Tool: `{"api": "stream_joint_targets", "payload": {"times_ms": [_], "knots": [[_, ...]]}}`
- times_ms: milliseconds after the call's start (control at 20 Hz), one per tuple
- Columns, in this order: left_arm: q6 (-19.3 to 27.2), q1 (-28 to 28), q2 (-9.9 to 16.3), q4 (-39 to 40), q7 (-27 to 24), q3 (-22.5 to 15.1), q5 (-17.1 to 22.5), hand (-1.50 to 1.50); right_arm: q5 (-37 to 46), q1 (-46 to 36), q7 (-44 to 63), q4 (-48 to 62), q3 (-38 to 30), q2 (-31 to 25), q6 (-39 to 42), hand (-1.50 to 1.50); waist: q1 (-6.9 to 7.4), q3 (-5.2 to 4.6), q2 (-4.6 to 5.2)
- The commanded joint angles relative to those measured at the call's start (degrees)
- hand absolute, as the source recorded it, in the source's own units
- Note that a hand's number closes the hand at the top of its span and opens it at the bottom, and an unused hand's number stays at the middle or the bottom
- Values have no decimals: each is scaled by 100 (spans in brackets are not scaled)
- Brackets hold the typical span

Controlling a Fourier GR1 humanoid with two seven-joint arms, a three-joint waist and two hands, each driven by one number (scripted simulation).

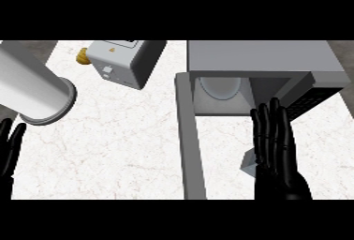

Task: Pick up the milk, place it into the microwave and close the microwave

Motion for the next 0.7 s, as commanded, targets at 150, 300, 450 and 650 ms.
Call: {"api": "stream_joint_targets", "payload": {"times_ms": [150,300,450,650], "knots": [[-224,284,-111,-68,-119,184,248,-150,92,215,-271,394,-418,15,-219,-150,-12,4,9],[-409,731,-181,-393,-224,59,161,-150,-564,492,-848,658,-762,-145,-135,-150,4,7,9],[-720,779,-46,-114,-470,549,515,-150,-700,590,-736,542,-966,-216,2,-150,-7,4,7],[-517,1151,-322,-108,-830,-208,-147,-150,-1053,639,-1192,965,-1257,-128,-33,-150,-1,4,7]]}}
